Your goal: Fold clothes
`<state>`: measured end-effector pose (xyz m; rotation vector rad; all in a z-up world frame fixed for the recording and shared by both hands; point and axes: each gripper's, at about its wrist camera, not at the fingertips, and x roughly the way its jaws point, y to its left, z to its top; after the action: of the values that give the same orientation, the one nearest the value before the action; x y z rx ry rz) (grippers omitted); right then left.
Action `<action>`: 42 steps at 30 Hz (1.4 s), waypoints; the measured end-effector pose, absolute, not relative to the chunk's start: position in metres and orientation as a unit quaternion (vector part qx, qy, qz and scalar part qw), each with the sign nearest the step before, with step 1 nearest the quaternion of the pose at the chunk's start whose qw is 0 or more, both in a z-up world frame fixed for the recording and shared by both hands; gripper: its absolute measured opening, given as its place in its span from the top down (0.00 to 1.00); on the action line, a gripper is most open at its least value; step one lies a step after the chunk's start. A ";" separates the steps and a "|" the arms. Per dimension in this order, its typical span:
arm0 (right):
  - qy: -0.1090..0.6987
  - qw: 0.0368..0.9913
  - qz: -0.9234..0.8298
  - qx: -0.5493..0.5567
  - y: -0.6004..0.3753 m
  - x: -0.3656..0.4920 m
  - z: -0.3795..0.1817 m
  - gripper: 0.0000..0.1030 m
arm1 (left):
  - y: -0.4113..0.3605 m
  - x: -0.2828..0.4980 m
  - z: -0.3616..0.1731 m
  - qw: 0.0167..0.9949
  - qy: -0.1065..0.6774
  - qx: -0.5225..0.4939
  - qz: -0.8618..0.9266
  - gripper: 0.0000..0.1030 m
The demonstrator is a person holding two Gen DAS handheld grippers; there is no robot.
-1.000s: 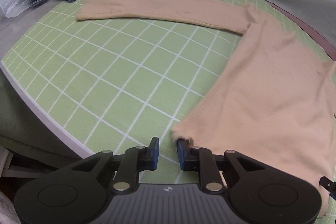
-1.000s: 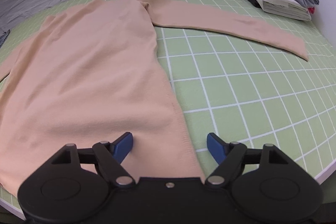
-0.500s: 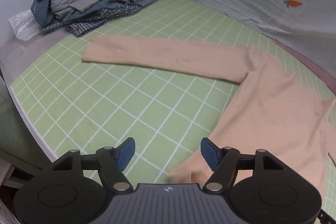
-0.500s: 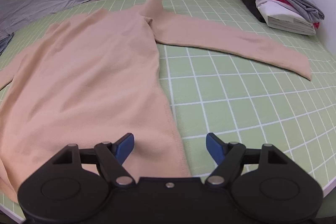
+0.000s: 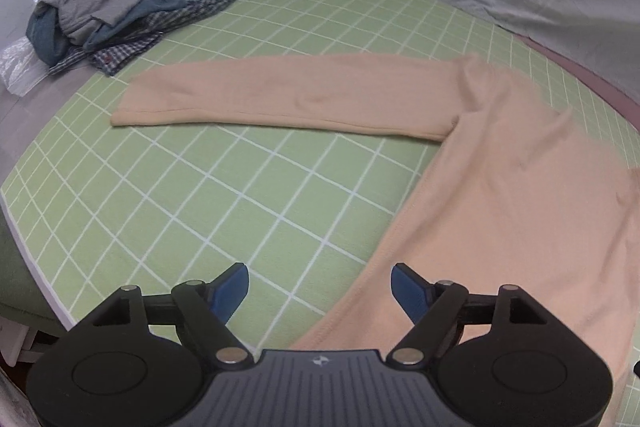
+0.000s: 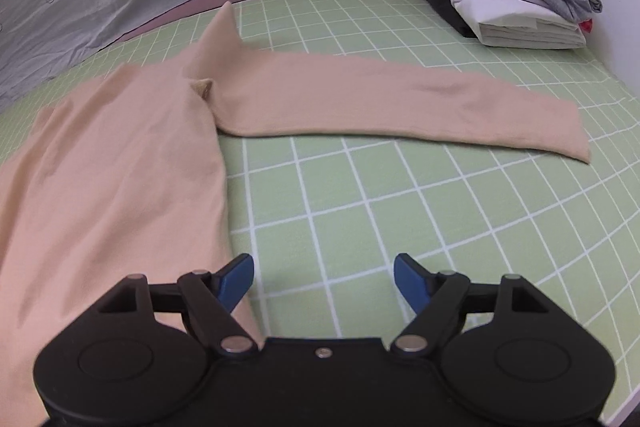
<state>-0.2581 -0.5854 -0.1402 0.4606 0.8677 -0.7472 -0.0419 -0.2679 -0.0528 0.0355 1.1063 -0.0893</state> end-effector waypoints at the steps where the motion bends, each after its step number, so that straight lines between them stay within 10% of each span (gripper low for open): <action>1: 0.403 0.814 -0.358 0.218 -0.595 -0.256 -0.140 0.24 | -0.278 -0.036 -0.055 0.848 0.527 0.022 -0.048 0.20; 19: 0.343 0.767 -0.497 0.218 -0.774 -0.270 -0.162 0.18 | -0.383 0.058 -0.097 0.844 0.526 0.094 -0.038 0.00; 42: 0.333 0.670 -0.622 0.232 -0.817 -0.334 -0.156 0.12 | -0.342 0.064 -0.085 0.855 0.515 0.023 -0.059 0.00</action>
<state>-0.3336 -0.8174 -0.1564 0.5219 0.7517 -1.4009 0.0639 -0.3417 -0.0855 0.0483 1.0836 -0.1249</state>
